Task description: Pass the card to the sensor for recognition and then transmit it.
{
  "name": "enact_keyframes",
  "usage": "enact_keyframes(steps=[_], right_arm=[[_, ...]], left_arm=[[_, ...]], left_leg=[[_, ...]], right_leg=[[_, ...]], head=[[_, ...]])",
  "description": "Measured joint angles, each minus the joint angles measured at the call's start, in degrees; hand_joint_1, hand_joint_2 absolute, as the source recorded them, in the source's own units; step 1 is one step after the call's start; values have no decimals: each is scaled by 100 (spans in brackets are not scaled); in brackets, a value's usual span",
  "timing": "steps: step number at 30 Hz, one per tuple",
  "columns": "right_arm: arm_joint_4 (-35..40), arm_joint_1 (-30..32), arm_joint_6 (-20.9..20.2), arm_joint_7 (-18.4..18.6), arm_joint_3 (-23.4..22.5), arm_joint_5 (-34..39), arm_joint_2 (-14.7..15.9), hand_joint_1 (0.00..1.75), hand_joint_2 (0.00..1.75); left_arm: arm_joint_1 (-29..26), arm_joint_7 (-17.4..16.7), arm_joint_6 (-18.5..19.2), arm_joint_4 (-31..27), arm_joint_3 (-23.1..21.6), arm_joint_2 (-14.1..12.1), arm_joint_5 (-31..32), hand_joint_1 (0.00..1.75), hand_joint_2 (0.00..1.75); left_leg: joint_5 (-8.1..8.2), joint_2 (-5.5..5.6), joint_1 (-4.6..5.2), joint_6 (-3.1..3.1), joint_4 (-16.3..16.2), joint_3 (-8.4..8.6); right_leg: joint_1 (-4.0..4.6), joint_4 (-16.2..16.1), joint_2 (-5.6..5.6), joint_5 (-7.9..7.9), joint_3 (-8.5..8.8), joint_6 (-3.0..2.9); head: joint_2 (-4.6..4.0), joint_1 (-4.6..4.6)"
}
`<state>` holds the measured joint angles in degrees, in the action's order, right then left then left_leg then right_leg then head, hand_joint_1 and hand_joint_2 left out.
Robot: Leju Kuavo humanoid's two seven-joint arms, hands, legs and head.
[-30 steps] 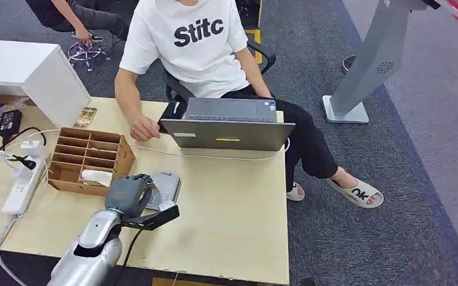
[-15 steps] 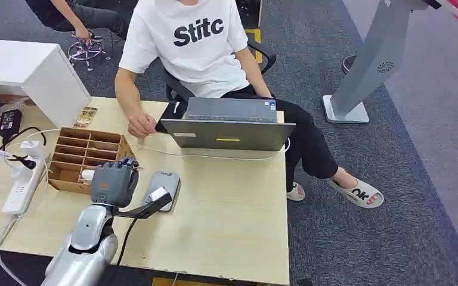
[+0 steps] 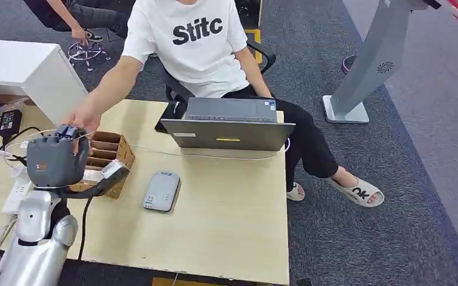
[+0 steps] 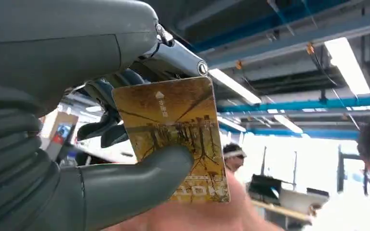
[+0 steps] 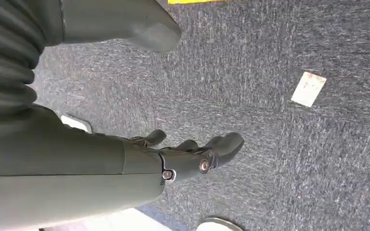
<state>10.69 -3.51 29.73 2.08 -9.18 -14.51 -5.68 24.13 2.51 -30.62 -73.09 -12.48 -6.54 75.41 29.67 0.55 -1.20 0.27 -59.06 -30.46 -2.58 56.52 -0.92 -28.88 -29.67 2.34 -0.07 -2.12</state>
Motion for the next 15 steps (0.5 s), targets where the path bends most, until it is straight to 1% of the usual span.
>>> enact_keyframes(steps=[4, 10, 11, 12, 13, 15], right_arm=[[-2, -1, 7, 13, 0, -13, 0, 0, 175], [-4, -1, 11, 26, 0, -55, 0, 0, 175], [-4, -2, 11, 31, 0, -59, 0, 0, 175], [-4, -2, 11, 33, 0, -65, 0, 0, 175], [-4, -2, 11, 33, 0, -68, 0, 0, 175], [-4, -3, 11, 39, 0, -98, 0, 0, 175]], left_arm=[[251, 74, 39, -72, 223, -194, -4, 175, 175], [369, 87, -24, -164, 338, -293, 140, 175, 175], [372, 87, -31, -168, 354, -293, 158, 42, 175], [371, 87, -50, -175, 365, -293, 170, 0, 175], [371, 85, -66, -179, 369, -290, 177, 0, 175], [367, 83, -223, -190, 369, -286, 227, 0, 175]], left_leg=[[-3, 0, 0, 2, 0, 0], [-3, 0, 1, 2, 0, 0], [-3, 1, 2, 2, 0, 0], [-3, 1, 2, 2, 0, 0], [-3, 1, 1, 2, 0, 0], [-3, 1, 1, 2, 0, 0]], right_leg=[[0, 0, 1, 0, 1, 0], [-1, -1, 0, 0, 1, 0], [-1, -1, 0, 0, 1, 0], [-1, -1, 0, 0, 1, 0], [-1, -1, 0, 0, 1, 0], [-1, -1, 1, 0, 0, 0]], head=[[0, 0], [0, -2], [0, -2], [0, 0], [0, 0], [0, 0]])
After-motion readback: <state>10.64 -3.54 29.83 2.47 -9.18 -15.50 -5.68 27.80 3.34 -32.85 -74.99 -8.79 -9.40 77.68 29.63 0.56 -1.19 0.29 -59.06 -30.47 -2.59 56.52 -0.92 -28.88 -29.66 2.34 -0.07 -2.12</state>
